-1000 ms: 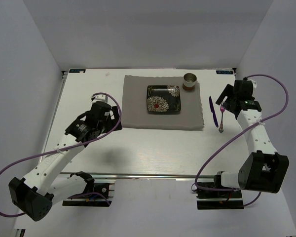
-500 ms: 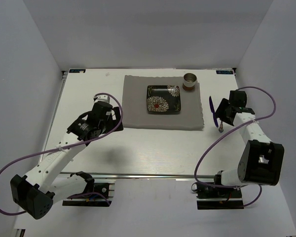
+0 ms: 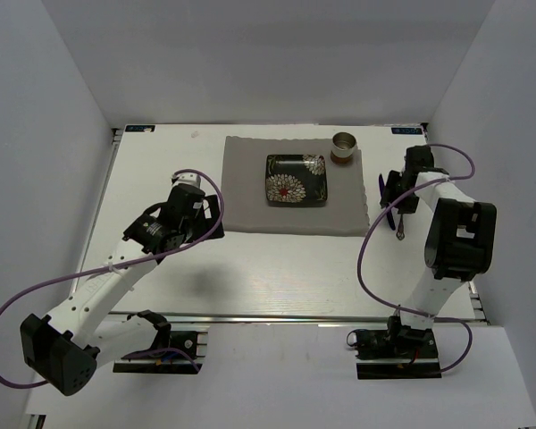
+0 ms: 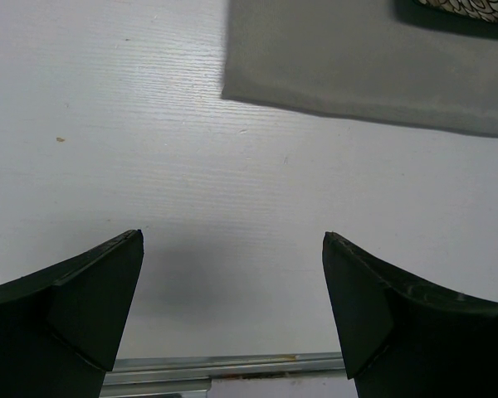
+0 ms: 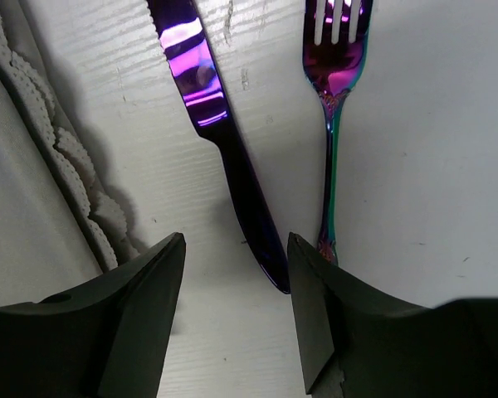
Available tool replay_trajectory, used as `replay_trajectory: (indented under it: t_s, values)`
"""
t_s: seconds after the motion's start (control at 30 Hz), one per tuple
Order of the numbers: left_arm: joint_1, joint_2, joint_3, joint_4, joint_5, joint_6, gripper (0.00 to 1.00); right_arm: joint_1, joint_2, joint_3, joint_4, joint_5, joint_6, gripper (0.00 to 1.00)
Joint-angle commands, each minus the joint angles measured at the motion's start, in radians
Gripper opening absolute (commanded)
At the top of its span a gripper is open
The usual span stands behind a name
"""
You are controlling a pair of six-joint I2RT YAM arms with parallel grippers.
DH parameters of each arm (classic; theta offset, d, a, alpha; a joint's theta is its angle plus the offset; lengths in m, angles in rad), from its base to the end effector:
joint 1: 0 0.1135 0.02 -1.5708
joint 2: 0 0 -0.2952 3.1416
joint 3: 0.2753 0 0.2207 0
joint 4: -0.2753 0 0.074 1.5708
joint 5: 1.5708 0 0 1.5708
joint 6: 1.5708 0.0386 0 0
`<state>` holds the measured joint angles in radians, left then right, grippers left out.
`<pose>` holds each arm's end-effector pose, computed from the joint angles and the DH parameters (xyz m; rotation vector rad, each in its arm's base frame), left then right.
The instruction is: Set the dinner table for one person
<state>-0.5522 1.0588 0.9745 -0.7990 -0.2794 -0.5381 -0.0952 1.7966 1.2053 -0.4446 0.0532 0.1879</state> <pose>0.1440 -0.0762 0.3269 -0.1043 2.4119 -0.1577 0.3514 -0.0356 0.2358 0.3863 2.5760 -0.0362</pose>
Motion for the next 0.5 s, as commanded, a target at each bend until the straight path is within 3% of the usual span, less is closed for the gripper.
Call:
replay_trajectory:
  t_s: [0.0,0.47]
  values:
    - [-0.003,-0.020,-0.007,0.021,0.013,0.013,0.98,0.005,0.020,0.089,-0.058,0.040,-0.031,0.58]
    - [-0.003,-0.025,-0.008,0.018,0.002,0.012,0.98,0.017,0.165,0.172,-0.118,0.030,-0.028,0.56]
